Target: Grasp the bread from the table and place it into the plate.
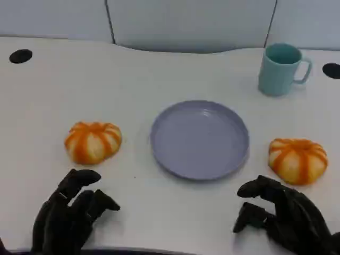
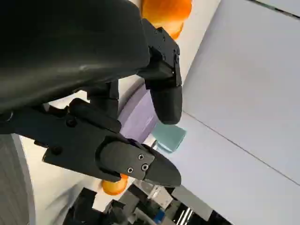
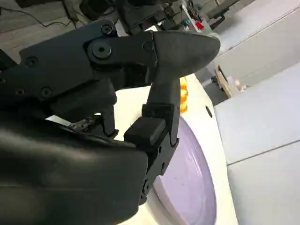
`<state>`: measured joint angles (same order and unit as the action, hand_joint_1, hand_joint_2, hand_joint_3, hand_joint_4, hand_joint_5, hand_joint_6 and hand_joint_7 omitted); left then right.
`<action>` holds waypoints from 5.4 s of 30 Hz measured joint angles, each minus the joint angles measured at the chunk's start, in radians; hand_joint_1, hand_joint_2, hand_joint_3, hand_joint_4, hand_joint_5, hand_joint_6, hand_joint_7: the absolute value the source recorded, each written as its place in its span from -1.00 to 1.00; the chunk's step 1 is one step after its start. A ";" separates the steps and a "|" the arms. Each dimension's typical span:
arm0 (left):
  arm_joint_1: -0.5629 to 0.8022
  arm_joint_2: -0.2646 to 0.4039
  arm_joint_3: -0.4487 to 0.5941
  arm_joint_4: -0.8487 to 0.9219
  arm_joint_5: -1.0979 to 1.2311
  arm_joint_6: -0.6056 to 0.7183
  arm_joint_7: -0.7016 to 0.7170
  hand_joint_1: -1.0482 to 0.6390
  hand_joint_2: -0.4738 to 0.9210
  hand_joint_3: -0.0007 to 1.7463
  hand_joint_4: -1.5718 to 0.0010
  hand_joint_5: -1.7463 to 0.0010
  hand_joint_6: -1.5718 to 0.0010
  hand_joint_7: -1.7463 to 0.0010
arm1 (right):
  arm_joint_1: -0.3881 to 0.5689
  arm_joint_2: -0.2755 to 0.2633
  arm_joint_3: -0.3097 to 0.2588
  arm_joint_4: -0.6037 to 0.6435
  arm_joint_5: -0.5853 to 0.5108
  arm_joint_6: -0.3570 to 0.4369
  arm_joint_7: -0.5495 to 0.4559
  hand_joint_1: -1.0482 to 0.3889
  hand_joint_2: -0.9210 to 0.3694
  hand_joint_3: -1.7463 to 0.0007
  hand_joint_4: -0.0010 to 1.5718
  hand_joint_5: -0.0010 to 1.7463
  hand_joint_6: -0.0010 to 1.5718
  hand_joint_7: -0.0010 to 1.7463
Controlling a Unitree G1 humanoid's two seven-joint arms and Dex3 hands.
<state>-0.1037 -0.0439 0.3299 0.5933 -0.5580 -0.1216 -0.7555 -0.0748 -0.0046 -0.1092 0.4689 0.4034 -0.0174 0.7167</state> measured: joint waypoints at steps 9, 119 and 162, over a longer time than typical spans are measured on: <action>0.000 0.000 0.000 0.000 0.000 -0.003 0.001 -0.65 0.95 -1.00 0.46 -1.00 0.58 -0.63 | -0.001 0.000 -0.002 0.019 0.001 -0.003 0.010 -0.25 -1.00 0.51 -0.06 0.52 -0.02 0.03; -0.833 0.267 -0.864 0.709 1.361 0.024 0.715 -0.71 0.86 -1.00 0.97 0.70 0.80 0.99 | 0.094 0.024 0.012 -0.132 0.009 0.066 -0.022 -0.25 -1.00 0.55 -0.06 0.53 -0.05 0.07; -0.769 0.287 -0.839 0.744 1.244 -0.113 1.024 0.03 1.00 -0.77 0.09 -1.00 0.36 -1.00 | 0.158 0.017 0.030 -0.209 0.026 0.063 -0.016 -0.24 -1.00 0.46 -0.12 0.62 -0.12 0.14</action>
<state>-0.8724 0.2432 -0.5092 1.3377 0.6855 -0.2346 0.2687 0.0836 0.0121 -0.0790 0.2601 0.4298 0.0454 0.7007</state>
